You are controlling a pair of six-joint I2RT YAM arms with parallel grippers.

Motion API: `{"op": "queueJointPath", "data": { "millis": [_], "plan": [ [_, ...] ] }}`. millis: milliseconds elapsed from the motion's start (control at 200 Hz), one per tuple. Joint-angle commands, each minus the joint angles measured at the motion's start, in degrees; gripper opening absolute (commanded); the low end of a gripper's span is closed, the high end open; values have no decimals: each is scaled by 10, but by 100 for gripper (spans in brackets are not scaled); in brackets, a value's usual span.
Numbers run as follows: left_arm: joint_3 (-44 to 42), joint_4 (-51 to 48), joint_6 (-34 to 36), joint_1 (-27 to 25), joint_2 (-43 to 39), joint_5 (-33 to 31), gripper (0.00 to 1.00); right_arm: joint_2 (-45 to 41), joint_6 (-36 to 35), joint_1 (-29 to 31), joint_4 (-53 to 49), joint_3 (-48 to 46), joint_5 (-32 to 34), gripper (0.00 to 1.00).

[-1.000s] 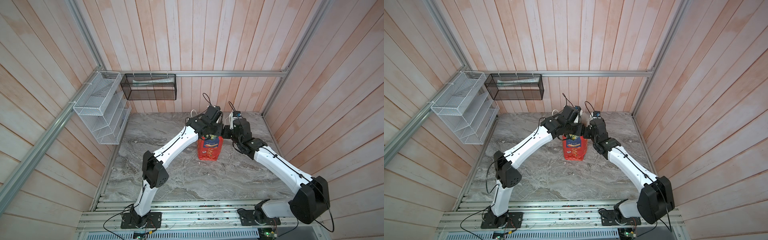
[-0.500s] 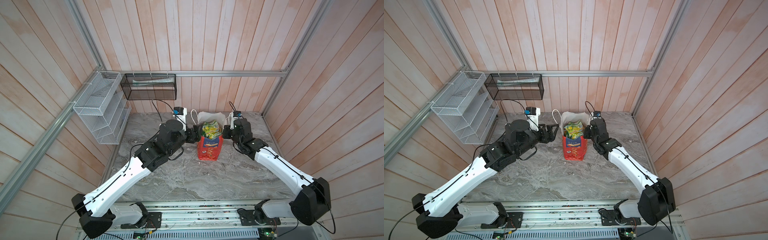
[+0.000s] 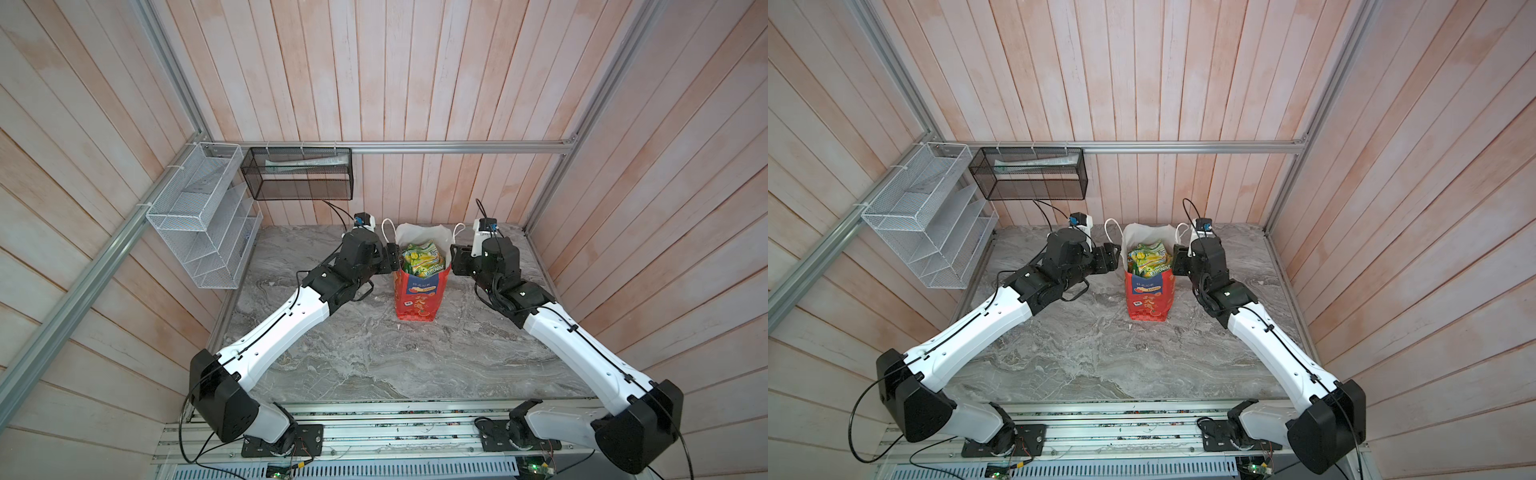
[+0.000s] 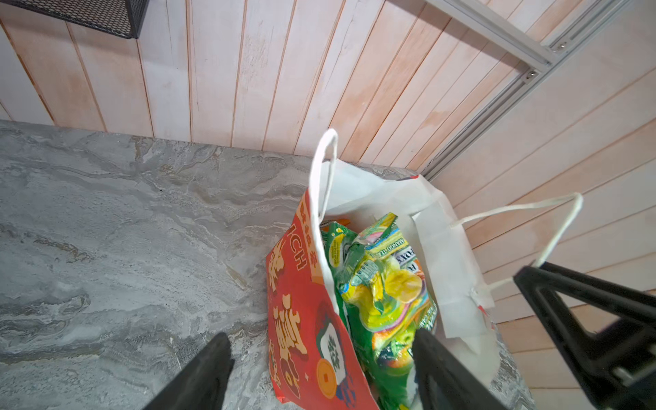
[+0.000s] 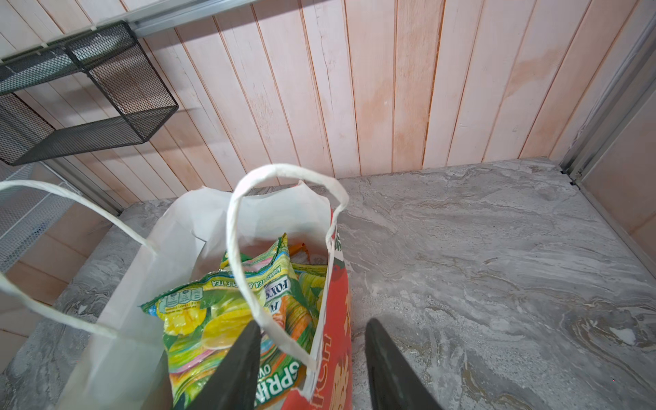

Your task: Place the snacks into the paper bag

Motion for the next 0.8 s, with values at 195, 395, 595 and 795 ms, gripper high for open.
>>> {"op": "queueJointPath", "data": {
  "millis": [195, 395, 595, 795],
  "plan": [
    [40, 25, -5, 48, 16, 59, 75, 43, 13, 1, -31, 72, 28, 45],
    [45, 44, -7, 81, 28, 106, 65, 80, 14, -4, -35, 120, 19, 28],
    [70, 63, -19, 104, 57, 172, 39, 88, 9, -8, -39, 149, -2, 0],
    [143, 30, -38, 105, 86, 227, 0, 61, 3, -9, -37, 158, -42, 0]
  ]
}}
